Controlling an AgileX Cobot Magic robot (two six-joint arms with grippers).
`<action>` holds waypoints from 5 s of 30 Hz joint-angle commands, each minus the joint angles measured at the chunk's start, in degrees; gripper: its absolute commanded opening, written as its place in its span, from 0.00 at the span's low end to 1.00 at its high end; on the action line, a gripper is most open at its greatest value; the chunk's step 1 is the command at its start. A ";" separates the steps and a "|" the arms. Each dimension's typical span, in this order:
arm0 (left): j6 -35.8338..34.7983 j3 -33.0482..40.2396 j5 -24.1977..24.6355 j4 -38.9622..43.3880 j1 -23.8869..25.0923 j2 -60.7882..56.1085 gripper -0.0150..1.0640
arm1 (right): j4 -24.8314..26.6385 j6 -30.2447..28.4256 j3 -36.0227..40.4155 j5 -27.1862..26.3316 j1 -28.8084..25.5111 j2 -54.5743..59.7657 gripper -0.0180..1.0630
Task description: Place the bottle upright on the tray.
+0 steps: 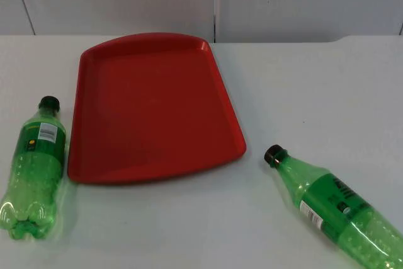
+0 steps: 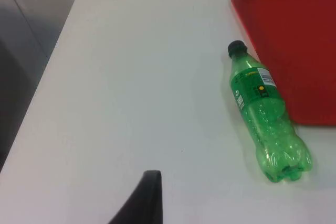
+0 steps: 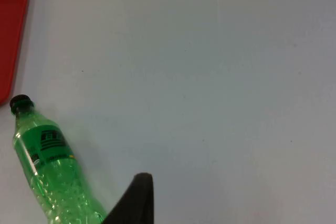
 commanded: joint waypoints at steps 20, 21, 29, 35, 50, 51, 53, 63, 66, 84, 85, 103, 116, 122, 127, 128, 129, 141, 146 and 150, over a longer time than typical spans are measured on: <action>-2.64 0.31 -0.53 2.04 0.15 -0.15 0.99 | 0.25 -0.25 0.09 -0.33 0.28 -0.17 0.99; -2.64 0.31 -0.53 2.04 0.15 -0.15 0.99 | 0.25 -0.25 0.09 -0.33 0.28 -0.17 0.99; -2.64 0.31 -0.53 2.04 0.15 -0.15 0.99 | 0.25 -0.25 0.09 -0.33 0.28 -0.17 0.99; -2.64 0.31 -0.63 2.01 0.15 -0.15 0.99 | 0.25 -0.25 0.09 -0.33 0.28 -0.17 0.99; -2.53 -5.31 -7.55 -3.03 0.15 14.86 0.99 | 0.25 -0.25 0.09 -0.33 0.28 -0.17 0.99; -2.53 -5.31 -7.55 -3.03 0.15 14.86 0.99 | 0.25 -0.25 0.09 -0.33 0.28 -0.17 0.99; -1.19 -5.42 -9.54 -4.75 0.15 18.61 0.99 | 0.25 -0.25 0.09 -0.33 0.28 -0.17 0.99; -0.01 -5.42 -16.10 -8.62 0.15 34.69 0.99 | 0.25 -0.25 0.09 -0.33 0.28 -0.17 0.99; 0.09 -5.42 -20.65 -9.30 0.15 42.96 0.99 | 0.25 -0.25 0.09 -0.33 0.28 -0.17 0.99; 3.08 -22.39 -21.88 -10.15 0.15 76.63 0.99 | 0.25 -0.25 0.09 -0.33 0.28 -0.17 0.99; 3.37 -23.97 -21.88 -10.67 0.15 79.86 0.99 | 0.25 -0.25 0.09 -0.33 0.28 -0.17 0.99; 9.19 -30.47 -24.02 -19.04 0.15 98.45 0.99 | 0.25 -0.25 0.09 -0.33 0.28 -0.17 0.99; 7.52 -32.36 -29.31 -19.24 -3.15 107.99 0.99 | 0.25 -0.25 0.09 -0.33 0.28 -0.17 0.99; 7.31 -34.65 -29.64 -19.61 -3.22 111.90 0.99 | 0.25 -0.25 0.09 -0.33 0.28 -0.17 0.99; 7.31 -37.64 -28.08 -19.38 -3.22 115.33 0.99 | 0.25 -0.25 0.09 -0.33 0.28 -0.17 0.99; 7.31 -38.05 -27.71 -19.21 -3.22 115.77 0.99 | 0.25 -0.25 0.09 -0.33 0.28 -0.17 0.99; 7.31 -38.88 -27.49 -18.91 -3.22 116.93 0.99 | 0.25 -0.25 0.09 -0.33 0.28 -0.17 0.99; 7.56 -40.78 -29.62 -18.91 -3.22 120.88 0.99 | 0.25 -0.25 0.09 -0.33 0.28 -0.17 0.99; 7.56 -40.78 -29.94 -18.34 -3.22 121.81 0.99 | 0.25 -0.25 0.09 -0.33 0.28 -0.17 0.99; 7.56 -40.78 -29.95 -17.61 -3.22 121.81 0.99 | 0.25 -0.25 0.09 -0.33 0.28 -0.17 0.99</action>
